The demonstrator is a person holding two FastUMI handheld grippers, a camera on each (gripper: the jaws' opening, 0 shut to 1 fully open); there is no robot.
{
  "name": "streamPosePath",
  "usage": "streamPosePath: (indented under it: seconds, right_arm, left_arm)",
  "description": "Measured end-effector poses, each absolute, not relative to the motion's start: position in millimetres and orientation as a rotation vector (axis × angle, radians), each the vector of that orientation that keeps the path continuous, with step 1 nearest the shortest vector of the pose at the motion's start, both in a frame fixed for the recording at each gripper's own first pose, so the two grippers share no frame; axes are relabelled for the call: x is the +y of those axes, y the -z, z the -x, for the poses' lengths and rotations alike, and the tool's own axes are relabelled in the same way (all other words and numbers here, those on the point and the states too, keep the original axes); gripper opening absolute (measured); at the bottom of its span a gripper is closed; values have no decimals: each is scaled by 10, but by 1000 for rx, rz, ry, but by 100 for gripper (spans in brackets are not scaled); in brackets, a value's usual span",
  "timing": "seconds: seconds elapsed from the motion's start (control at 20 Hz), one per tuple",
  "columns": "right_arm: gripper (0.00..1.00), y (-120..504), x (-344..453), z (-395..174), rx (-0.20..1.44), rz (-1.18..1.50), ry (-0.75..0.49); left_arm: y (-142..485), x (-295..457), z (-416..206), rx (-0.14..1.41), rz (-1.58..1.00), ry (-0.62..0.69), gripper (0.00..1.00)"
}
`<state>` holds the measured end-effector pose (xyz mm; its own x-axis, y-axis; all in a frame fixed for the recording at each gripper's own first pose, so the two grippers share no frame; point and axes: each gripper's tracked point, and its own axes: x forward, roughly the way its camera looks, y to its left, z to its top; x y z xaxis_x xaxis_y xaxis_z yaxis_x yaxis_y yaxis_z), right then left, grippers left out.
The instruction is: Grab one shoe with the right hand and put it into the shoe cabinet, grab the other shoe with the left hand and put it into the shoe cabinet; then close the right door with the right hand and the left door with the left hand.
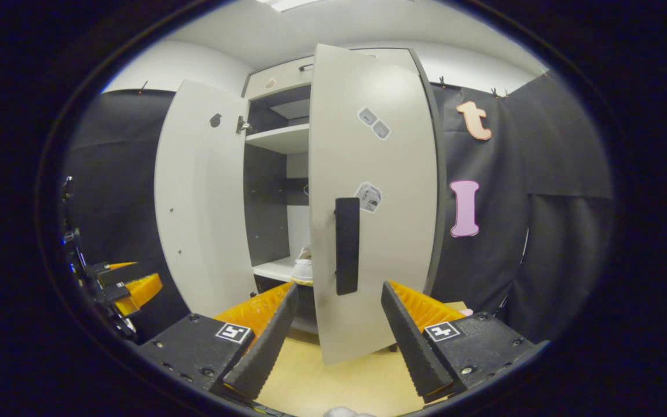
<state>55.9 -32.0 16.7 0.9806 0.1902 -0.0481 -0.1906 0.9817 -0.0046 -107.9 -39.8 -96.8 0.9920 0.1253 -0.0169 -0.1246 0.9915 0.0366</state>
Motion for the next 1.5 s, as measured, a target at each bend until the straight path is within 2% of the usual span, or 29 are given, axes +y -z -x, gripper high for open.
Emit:
streamPosePath:
  seconds: [0.65,0.9,0.95,1.0,1.05,1.45,1.5]
  right_arm:
    - [94,180,-201,126,94,-23,-50]
    - [94,259,-261,267,116,-40,-9]
    - [90,252,-275,287,116,-40,-6]
    - [90,238,-287,305,113,-38,-4]
    - [94,214,-309,309,108,-37,0]
    - [94,165,-483,267,99,-27,-36]
    - [99,172,-521,248,102,-21,-40]
  left_arm:
    - [681,910,350,-61,-50,-230,97]
    - [650,856,165,-59,-55,-196,97]
    - [617,865,170,-68,-72,-207,96]
    - [606,873,155,-79,-99,-218,94]
    - [593,875,156,-86,-110,-227,92]
    - [610,506,161,-91,-109,-189,88]
    - [604,441,172,-91,-110,-186,88]
